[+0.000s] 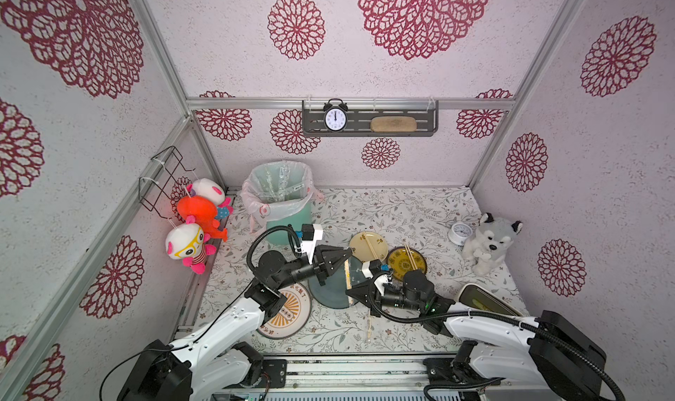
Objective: Remove the packaging of disposable chopsticks
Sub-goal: Remove the packet bag from the disposable chopsticks.
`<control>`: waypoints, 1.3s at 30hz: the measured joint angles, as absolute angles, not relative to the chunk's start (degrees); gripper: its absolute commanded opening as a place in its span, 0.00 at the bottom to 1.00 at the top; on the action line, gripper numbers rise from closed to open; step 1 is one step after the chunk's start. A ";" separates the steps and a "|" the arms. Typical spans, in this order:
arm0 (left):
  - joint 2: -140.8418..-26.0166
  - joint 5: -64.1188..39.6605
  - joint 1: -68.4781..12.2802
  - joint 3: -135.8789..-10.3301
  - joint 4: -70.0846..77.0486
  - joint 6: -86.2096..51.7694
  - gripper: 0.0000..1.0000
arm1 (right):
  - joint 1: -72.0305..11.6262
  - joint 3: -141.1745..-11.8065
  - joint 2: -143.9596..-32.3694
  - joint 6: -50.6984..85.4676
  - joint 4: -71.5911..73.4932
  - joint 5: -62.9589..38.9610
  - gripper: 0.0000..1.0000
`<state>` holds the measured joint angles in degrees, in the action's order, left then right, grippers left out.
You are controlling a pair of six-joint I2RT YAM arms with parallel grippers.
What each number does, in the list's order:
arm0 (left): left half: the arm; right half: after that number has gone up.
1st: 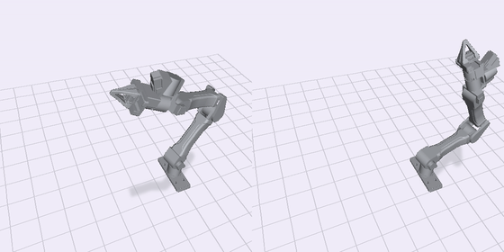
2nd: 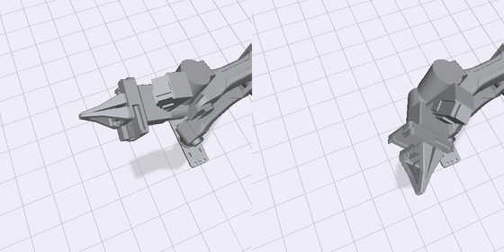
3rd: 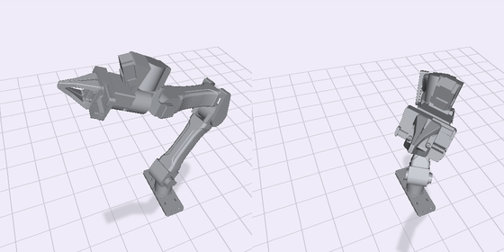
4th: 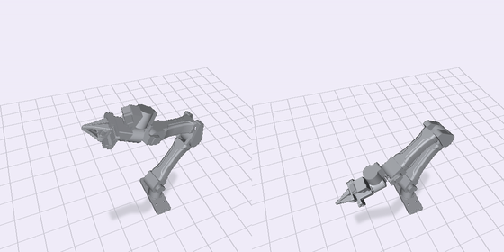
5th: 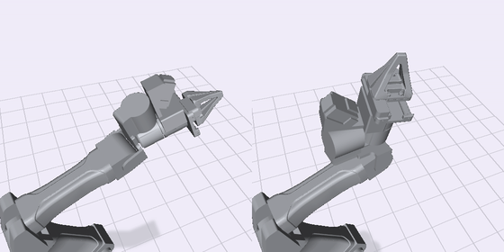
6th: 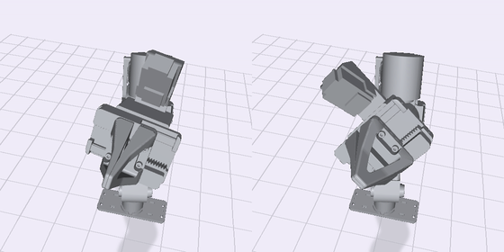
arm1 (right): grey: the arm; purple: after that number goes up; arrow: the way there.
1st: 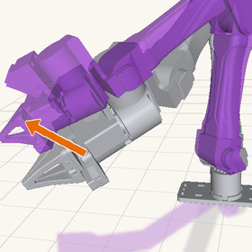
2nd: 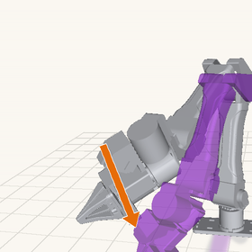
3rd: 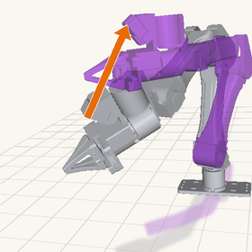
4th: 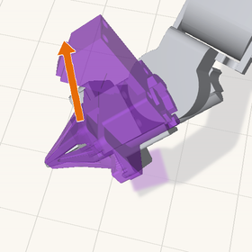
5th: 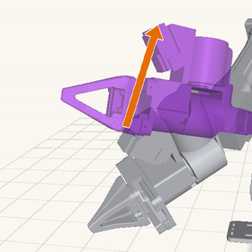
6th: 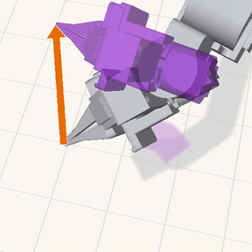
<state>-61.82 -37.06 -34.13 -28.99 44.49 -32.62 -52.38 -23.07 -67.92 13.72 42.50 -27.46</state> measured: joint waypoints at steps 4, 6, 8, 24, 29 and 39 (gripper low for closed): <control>-61.93 -37.04 -34.15 -27.33 47.16 -33.34 0.00 | -52.38 -23.11 -67.92 13.08 41.43 -27.70 0.00; -62.57 -36.99 -34.39 -26.98 48.23 -33.54 0.00 | -52.38 -23.33 -67.92 12.99 40.58 -27.75 0.00; -63.57 -36.84 -34.87 -26.70 49.65 -33.71 0.19 | -52.38 -23.49 -67.92 12.91 39.77 -27.73 0.00; -58.13 -34.87 -36.69 -23.14 40.77 -29.32 0.65 | -52.23 -26.46 -67.42 12.93 43.75 -28.23 0.00; -51.94 -32.01 -36.18 -29.47 33.61 -26.33 0.65 | -52.29 -26.44 -67.51 12.99 45.19 -28.25 0.00; -55.22 -32.05 -35.57 -34.72 31.66 -24.67 0.20 | -52.34 -26.22 -68.16 12.99 45.39 -28.27 0.00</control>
<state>-55.22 -32.05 -35.57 -34.72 31.66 -24.67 -52.34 -26.22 -68.16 12.99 45.39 -28.27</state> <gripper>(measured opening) 0.207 0.075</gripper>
